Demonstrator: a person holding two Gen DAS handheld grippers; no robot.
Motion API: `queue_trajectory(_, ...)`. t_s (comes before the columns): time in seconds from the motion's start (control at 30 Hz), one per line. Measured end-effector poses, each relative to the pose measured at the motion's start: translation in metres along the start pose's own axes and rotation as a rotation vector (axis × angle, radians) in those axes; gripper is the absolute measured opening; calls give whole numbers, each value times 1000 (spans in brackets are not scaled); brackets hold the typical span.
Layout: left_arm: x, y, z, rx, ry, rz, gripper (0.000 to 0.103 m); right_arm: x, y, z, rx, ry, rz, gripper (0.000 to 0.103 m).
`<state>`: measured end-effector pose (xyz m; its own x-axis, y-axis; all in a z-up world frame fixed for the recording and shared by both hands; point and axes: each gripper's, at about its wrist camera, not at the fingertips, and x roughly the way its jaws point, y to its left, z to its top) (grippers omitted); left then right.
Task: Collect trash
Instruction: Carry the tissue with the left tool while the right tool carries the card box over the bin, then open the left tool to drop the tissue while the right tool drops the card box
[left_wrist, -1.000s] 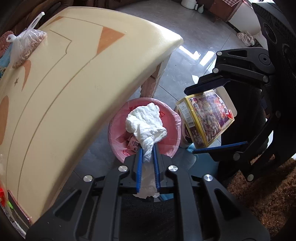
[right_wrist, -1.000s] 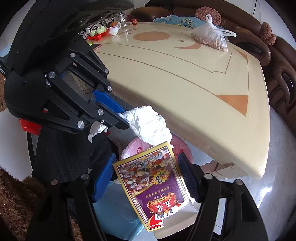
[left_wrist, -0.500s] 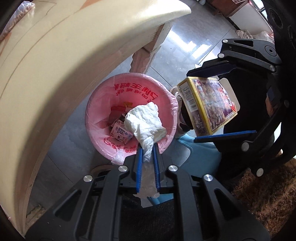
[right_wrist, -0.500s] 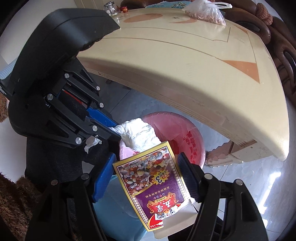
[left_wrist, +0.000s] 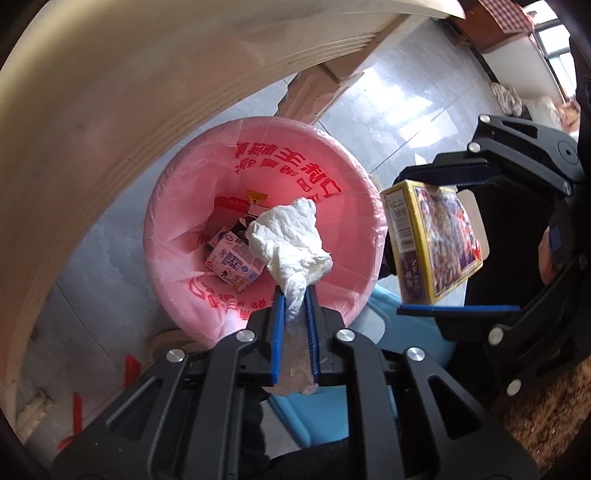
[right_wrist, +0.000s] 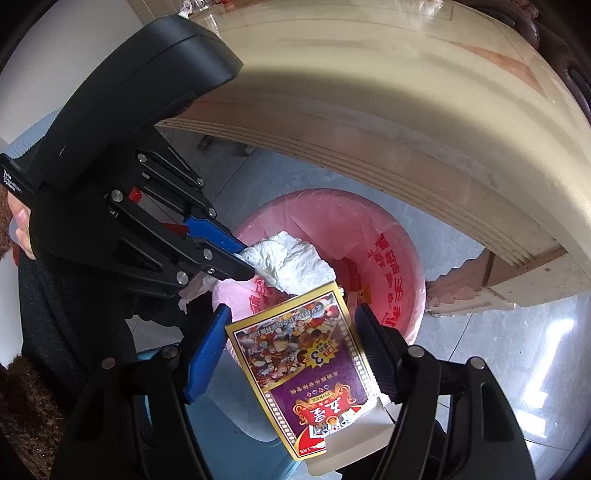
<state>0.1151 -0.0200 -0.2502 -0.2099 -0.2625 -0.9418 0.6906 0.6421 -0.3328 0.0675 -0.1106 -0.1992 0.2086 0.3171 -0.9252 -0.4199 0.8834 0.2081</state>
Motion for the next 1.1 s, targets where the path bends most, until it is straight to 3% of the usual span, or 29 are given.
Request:
queue_trajectory(0.1,17,7,1,-67,-15,-18,13,14,-9,-1,12,14,8,68)
queue_trajectory(0.2,25,7,0,-115,-45,53,12,25,-15,-2,12,24,2,68)
queue_trajectory(0.43,36,11,-4,-226,-74,48,12,39,-24,-2,25,32,-6,68)
queue_trajectory(0.53,41,14,-3,-227,-71,96,13,45,-26,-1,25,36,-12,68)
queue_trajectory(0.63,45,22,0,-249,-65,84,13,48,-26,-1,29,45,-8,68)
queue_trajectory(0.77,49,23,3,-241,-43,102,36,51,-26,0,30,51,-3,68)
queue_trajectory(0.87,47,23,3,-234,-37,149,43,54,-27,0,26,54,-6,68)
queue_trajectory(0.97,44,32,2,-287,-40,145,56,61,-30,0,32,63,0,68)
queue_trajectory(1.1,36,34,-2,-310,-52,155,64,69,-31,0,32,77,13,69)
